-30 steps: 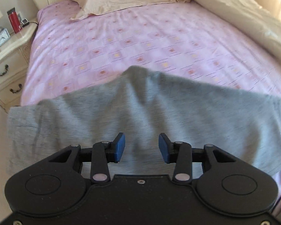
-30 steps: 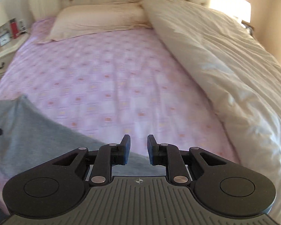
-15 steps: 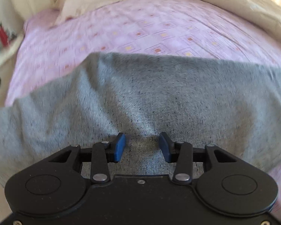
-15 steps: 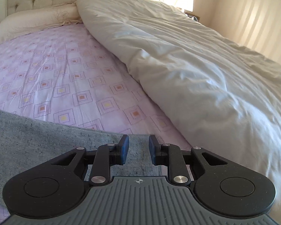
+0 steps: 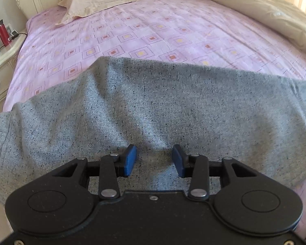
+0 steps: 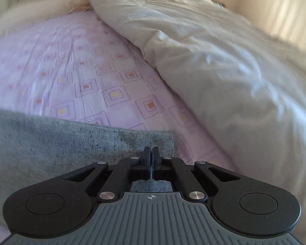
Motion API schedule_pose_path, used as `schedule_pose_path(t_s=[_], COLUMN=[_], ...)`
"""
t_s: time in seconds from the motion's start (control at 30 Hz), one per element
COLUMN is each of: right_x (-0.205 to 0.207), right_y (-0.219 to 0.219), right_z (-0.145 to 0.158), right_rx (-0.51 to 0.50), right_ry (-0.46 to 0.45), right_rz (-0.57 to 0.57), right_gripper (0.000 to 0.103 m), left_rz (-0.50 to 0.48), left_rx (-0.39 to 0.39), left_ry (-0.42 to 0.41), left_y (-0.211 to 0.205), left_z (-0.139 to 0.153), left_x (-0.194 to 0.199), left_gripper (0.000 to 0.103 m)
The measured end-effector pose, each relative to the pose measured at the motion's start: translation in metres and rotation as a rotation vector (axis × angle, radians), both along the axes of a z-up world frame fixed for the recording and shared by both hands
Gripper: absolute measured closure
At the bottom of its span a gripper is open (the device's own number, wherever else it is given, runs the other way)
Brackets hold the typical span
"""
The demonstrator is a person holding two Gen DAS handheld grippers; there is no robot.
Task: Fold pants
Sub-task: 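Grasp the grey pants leg ends with the right tool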
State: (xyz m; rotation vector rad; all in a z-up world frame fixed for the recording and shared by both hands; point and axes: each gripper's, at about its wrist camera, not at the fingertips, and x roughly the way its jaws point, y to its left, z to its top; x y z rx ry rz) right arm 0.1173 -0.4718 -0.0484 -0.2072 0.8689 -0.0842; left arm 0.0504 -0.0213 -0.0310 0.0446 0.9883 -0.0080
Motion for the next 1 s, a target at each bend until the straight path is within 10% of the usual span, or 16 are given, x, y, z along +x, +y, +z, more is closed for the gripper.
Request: schedule_pose_path(t_s=[0.17,0.33,0.67,1.0], right_x=[-0.004,-0.048,-0.092,-0.058], right_y=[-0.008,-0.028,-0.052,-0.055], right_z=[0.002,0.023,-0.004,-0.013], right_rx=[0.058,0.317,0.542,0.589], right_ry=[-0.066,-0.091,0.065,-0.023], right_rz=[-0.105,-0.18,-0.352,-0.351], right_gripper=[0.102,0.048,0.04,0.044], left_rz=[0.014,0.019,-0.006,-0.031], left_rx=[-0.033,-0.046,-0.034,-0.043], left_ry=[0.0,0.006,0.002,0.008], left_y=[0.003,0.004,-0.002,-0.008], left_z=[0.002,0.003,0.005,0.011], left_x=[0.001,0.0,-0.001,-0.001], left_gripper=[0.055,0.055,0.055,0.055])
